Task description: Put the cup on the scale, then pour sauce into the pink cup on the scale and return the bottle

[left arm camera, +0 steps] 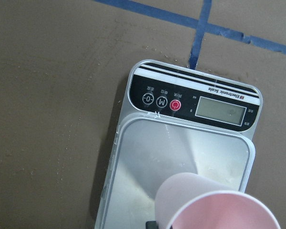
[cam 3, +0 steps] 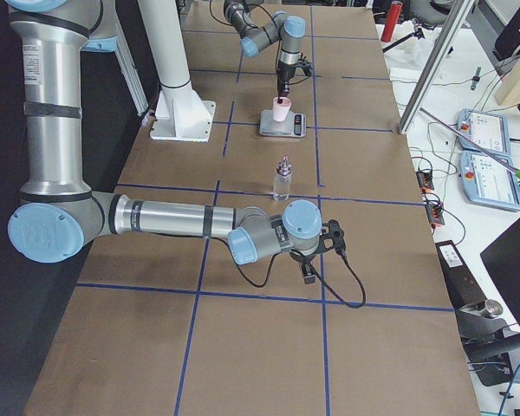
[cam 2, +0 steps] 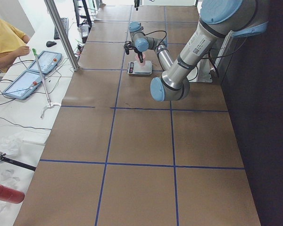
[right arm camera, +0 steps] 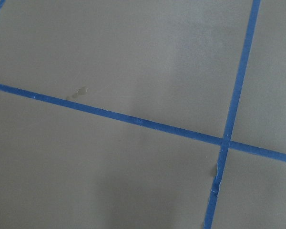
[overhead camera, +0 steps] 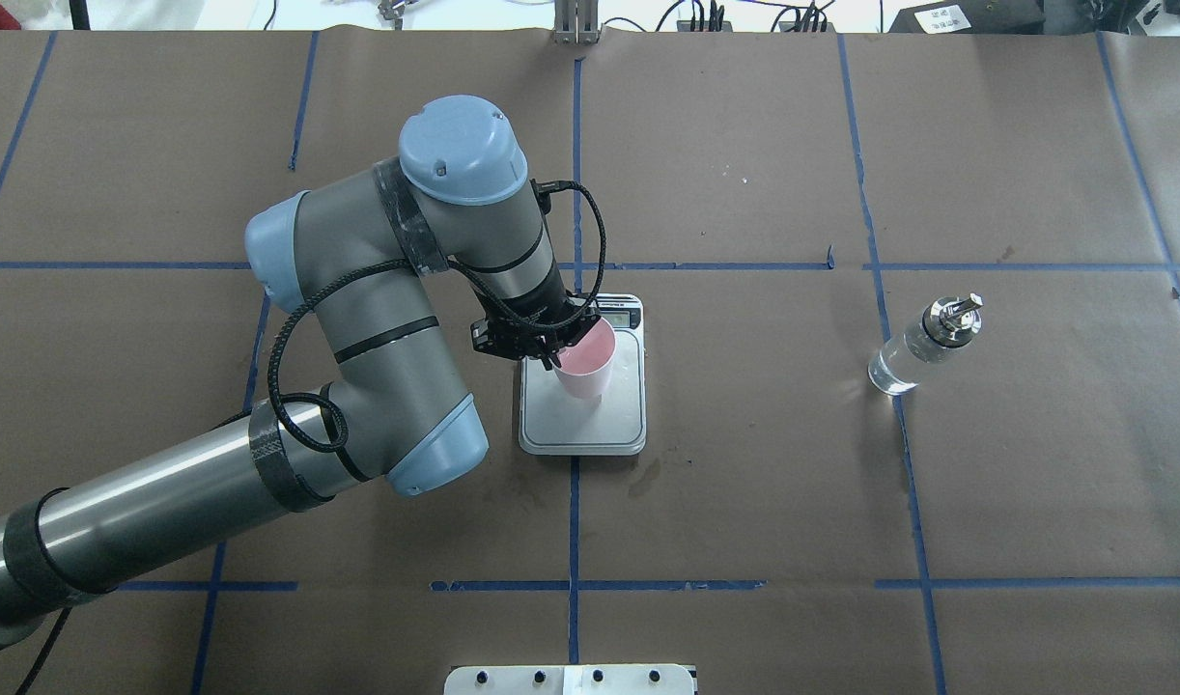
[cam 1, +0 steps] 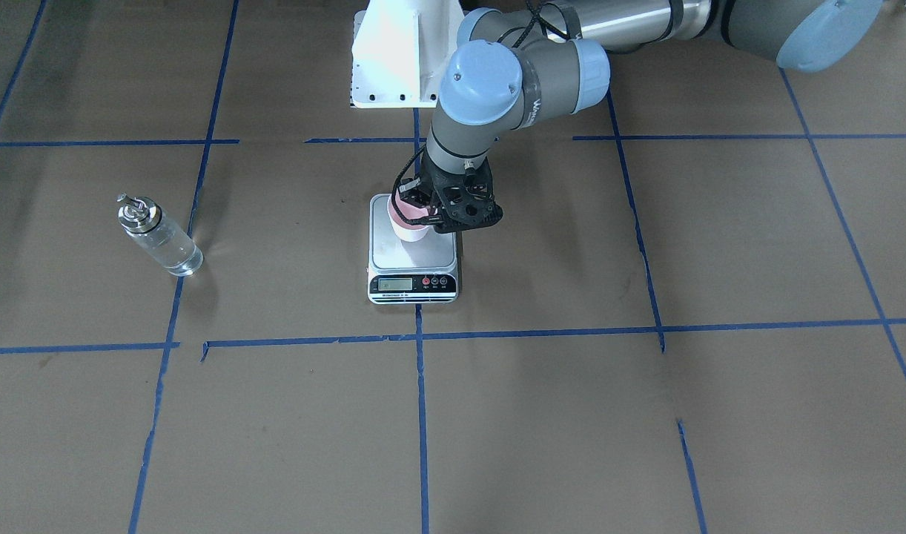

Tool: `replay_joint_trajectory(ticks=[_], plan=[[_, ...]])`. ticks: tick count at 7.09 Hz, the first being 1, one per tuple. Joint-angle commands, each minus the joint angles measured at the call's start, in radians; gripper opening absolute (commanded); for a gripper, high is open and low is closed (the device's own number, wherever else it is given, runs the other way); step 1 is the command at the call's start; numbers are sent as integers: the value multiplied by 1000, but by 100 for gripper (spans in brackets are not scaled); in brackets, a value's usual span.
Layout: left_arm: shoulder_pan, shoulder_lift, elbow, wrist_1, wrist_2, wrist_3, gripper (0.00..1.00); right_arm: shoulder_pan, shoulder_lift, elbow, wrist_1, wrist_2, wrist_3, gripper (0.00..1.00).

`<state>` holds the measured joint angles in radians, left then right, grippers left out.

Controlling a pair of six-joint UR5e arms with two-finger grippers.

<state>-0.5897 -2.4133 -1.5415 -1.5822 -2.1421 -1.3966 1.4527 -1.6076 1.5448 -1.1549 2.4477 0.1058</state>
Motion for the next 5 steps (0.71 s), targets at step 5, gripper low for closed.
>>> replay_joint_trajectory(ticks=[5], plan=[[-80,16,-90,-64,16,1,53,-5,6,35,1,34,24,100]])
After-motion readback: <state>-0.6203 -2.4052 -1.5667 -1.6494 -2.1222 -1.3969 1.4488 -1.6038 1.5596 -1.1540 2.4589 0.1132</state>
